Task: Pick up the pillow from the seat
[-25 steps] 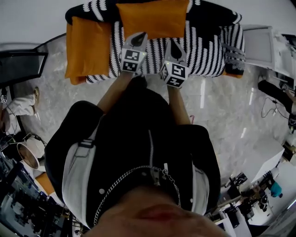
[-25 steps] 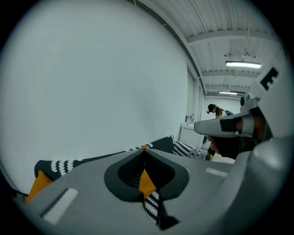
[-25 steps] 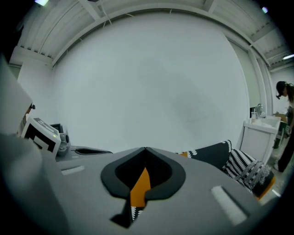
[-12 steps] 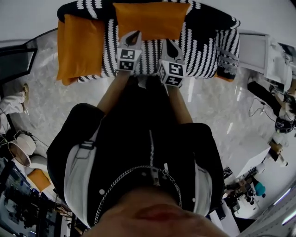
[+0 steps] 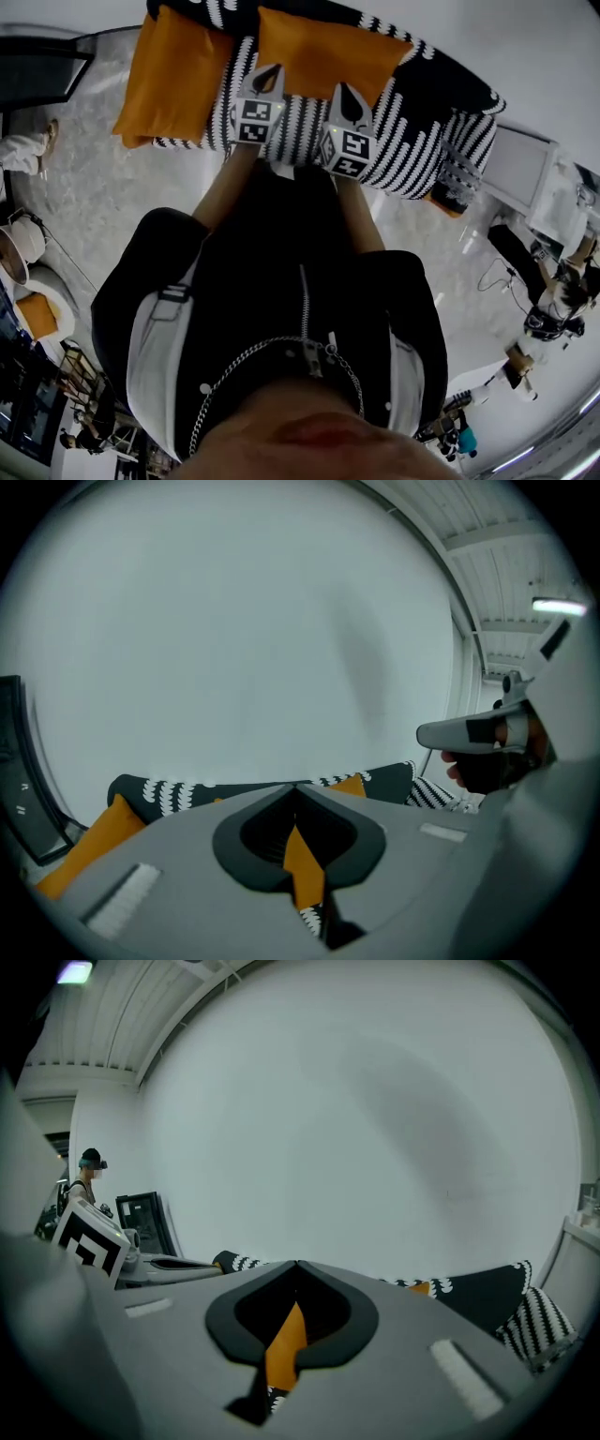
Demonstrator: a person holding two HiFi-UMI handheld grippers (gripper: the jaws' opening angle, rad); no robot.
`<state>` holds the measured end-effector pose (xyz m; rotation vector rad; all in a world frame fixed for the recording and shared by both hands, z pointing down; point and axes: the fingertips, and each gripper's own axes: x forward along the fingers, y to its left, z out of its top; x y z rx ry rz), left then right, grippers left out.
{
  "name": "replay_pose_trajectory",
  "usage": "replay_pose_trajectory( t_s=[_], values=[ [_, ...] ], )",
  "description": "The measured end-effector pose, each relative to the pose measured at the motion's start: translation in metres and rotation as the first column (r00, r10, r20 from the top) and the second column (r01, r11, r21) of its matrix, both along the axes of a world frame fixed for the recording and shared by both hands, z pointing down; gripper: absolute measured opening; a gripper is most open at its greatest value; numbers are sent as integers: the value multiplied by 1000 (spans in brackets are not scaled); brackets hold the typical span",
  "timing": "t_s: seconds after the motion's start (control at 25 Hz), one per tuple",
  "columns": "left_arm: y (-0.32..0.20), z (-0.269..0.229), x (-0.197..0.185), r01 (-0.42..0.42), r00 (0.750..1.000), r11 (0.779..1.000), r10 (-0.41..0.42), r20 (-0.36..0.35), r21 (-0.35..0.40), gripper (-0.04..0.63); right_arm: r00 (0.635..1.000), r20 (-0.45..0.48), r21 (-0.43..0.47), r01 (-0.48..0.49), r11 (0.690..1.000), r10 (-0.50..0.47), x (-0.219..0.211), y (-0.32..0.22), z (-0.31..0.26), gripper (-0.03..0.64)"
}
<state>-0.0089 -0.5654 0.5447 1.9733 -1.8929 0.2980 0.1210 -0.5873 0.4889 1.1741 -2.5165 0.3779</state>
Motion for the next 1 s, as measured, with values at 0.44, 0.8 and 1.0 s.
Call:
replay_pose_trajectory(
  t_s=[0.44, 0.8, 1.0],
  values=[
    [-42, 29, 32, 106, 990, 988, -94, 110, -113, 11, 997, 41, -50, -62, 997, 64, 108, -125, 41, 3],
    [-31, 87, -8, 105, 987, 970, -74, 145, -218, 11, 991, -110, -44, -79, 996, 74, 159, -184, 125, 3],
    [-44, 141, -38, 47, 996, 974, -29, 84, -221, 57, 980, -196, -34, -52, 998, 44, 168, -198, 170, 5]
  ],
)
